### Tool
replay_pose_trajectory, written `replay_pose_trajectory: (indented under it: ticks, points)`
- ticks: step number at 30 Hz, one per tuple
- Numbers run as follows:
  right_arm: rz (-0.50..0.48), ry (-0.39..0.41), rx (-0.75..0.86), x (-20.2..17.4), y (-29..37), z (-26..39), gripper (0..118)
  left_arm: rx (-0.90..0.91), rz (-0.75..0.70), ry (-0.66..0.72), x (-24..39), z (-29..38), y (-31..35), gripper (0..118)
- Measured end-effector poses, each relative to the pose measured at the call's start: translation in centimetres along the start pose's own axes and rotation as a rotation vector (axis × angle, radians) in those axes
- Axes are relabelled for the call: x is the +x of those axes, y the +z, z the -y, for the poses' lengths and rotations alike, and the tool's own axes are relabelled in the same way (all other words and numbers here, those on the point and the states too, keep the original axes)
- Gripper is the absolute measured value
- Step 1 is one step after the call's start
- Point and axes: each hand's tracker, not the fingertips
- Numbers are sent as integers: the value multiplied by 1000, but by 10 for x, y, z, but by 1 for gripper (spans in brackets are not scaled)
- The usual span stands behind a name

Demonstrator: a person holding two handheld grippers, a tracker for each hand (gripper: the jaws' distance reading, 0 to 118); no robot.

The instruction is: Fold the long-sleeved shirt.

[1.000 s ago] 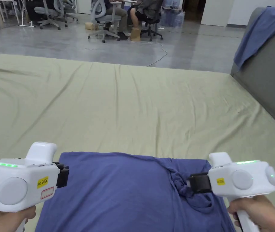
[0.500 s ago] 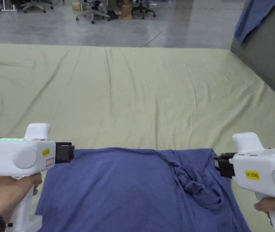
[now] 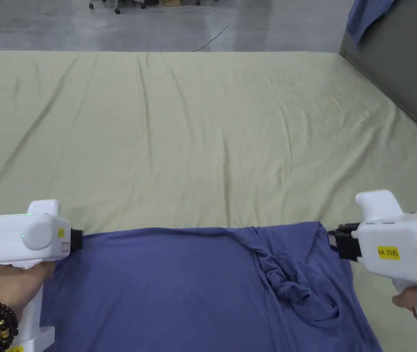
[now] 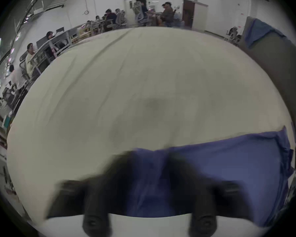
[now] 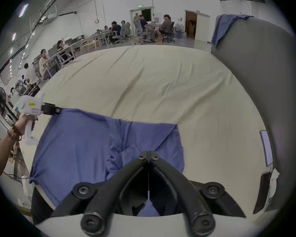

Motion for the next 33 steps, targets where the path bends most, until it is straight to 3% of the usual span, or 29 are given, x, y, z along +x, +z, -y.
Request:
replay_pose_trajectory:
  ticks: [5,6,7,8,9,15,19,21,23,24,26,30,33]
  points:
    - [43,17,1,15,-25,-49,3,74,22,-83,14,-7,48,2]
    - [49,9,-8,16,-32,-59,18,83,23,-78,14,-7,56,2]
    - [56,1,-31,20,-42,-69,46,90,25,-79,12,-8,59,2]
    - [70,-4,-64,23,-53,-76,59,94,30,-80,11,-8,62,2]
    - [93,-9,-123,27,-67,-83,61,98,31,-78,10,-7,65,2]
    - [77,-58,-342,29,-134,-84,58,90,51,-49,6,-3,63,2]
    - [95,-70,-386,33,-167,-76,55,80,57,-46,5,-1,58,2]
    - [51,-129,-379,33,-166,-74,38,78,57,-45,6,-1,57,2]
    - [18,-165,-383,31,-162,-76,3,74,58,-46,7,0,56,2]
    - [7,-154,-383,26,-159,-75,3,73,56,-47,7,0,56,2]
    - [75,-33,-366,14,-158,-74,3,72,60,-46,8,-1,57,2]
    - [52,-117,-297,18,-140,-72,3,90,65,-37,5,2,77,2]
    - [-2,-95,-220,19,-101,-69,3,121,89,-22,-4,7,106,2]
